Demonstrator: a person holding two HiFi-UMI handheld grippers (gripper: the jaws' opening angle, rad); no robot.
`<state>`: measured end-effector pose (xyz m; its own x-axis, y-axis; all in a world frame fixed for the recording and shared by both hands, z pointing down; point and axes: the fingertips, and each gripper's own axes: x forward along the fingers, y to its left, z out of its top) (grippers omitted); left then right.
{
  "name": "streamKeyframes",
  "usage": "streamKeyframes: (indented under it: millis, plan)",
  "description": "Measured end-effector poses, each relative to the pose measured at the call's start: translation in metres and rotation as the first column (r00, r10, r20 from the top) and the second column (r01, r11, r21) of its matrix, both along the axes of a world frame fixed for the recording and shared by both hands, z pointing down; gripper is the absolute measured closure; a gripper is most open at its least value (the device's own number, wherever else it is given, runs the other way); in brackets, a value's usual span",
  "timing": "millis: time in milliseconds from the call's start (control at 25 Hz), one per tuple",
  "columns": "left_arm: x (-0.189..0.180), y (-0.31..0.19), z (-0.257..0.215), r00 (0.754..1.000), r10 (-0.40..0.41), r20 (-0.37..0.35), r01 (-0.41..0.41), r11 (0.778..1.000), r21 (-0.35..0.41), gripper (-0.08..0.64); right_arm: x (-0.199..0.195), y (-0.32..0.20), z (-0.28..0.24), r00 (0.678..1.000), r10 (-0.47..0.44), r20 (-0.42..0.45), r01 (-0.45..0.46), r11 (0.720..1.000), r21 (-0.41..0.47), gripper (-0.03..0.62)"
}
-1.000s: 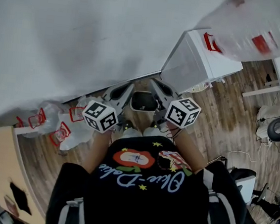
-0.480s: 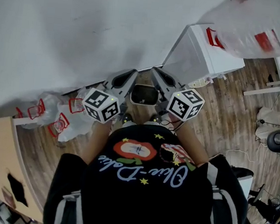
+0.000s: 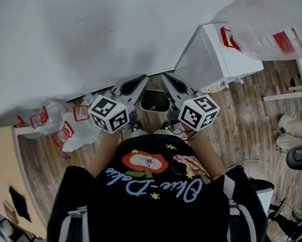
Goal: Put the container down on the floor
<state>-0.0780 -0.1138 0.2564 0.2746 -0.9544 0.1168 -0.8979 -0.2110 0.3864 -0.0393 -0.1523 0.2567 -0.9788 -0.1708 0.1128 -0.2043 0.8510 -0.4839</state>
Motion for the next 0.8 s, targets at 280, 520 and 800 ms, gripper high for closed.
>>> streamKeyframes:
  millis: [280,520,800]
  plan:
    - [0.0015,0.0027,0.0001,1.000,-0.011,0.000,0.011,1.000,-0.005,0.552,0.0031,0.0006,-0.0013,1.000,-0.001,0.005,0.001,1.000,-0.009,0.594]
    - [0.0006,0.0013,-0.0009,1.000,-0.020,-0.004,0.020,1.000,-0.002,0.552,0.0040,-0.0024,-0.0023,1.000,0.002,0.013,-0.002,1.000,-0.011,0.594]
    - [-0.0011,-0.0019,-0.0031,1.000,-0.021,-0.002,0.021,1.000,0.002,0.552,0.0033,-0.0063,-0.0044,1.000,0.006,0.013,-0.006,1.000,-0.007,0.594]
